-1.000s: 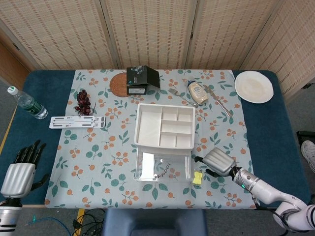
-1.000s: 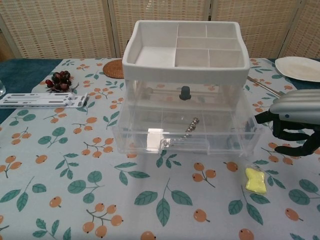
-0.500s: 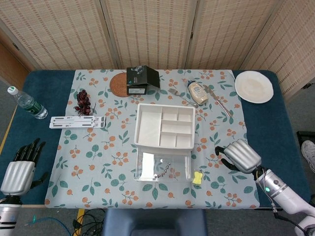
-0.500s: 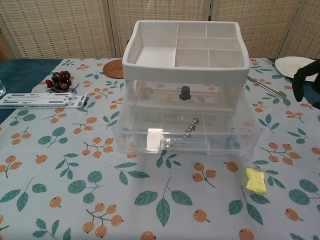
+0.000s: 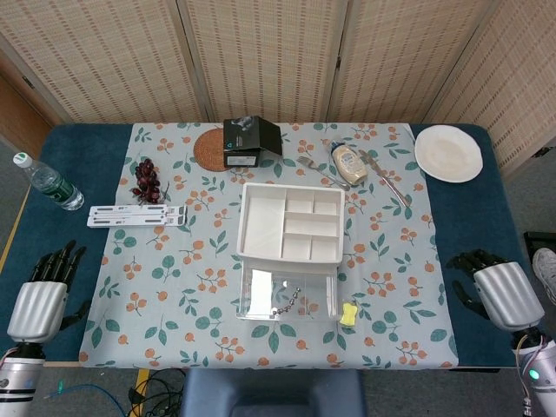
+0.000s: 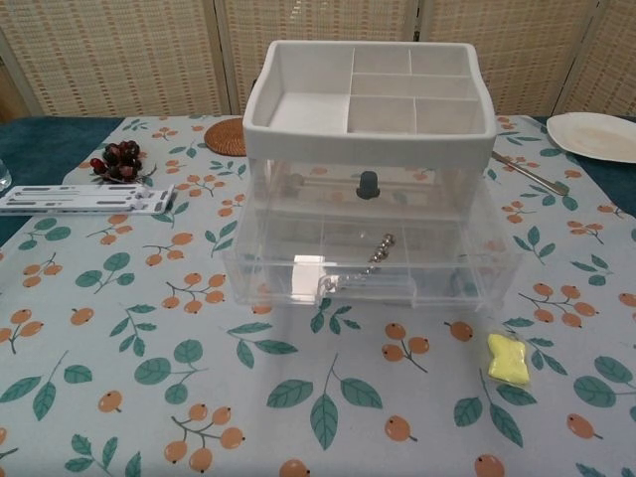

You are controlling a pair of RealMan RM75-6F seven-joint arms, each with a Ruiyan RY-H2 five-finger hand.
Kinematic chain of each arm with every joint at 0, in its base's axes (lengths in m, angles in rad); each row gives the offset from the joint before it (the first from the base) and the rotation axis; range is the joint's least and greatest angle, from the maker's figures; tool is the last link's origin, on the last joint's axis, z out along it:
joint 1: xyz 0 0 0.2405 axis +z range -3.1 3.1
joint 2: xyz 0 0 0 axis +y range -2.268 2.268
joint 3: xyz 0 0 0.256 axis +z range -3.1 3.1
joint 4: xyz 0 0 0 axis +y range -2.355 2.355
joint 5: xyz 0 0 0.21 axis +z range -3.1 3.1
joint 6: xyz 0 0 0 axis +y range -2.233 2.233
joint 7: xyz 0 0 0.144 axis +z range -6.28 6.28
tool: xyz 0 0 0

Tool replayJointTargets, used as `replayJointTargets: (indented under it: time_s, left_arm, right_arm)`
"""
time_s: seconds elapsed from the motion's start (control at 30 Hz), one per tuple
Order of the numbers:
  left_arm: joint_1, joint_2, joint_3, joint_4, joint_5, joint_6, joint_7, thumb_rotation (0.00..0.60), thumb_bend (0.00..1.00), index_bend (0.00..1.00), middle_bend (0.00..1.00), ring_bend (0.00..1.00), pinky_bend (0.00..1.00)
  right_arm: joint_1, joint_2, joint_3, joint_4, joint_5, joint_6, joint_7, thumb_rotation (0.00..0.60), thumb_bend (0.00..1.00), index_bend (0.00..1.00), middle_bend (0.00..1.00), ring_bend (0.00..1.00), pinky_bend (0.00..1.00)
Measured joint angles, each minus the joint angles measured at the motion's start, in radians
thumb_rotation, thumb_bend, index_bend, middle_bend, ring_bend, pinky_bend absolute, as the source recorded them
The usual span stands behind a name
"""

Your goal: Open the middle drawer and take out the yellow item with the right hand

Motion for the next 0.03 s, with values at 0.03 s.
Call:
replayJointTargets:
  time_s: [0.03]
  left_arm:
    - [0.000, -0.001, 0.000, -0.001, 0.001, 0.002, 0.001, 0.600, 0.26, 0.00, 0.00, 0.09, 0.11]
  right_arm:
    - [-0.015, -0.006, 0.002, 0.007, 0.004, 0.015, 0.002, 0.600, 0.46, 0.38, 0.46, 0.38, 0.53]
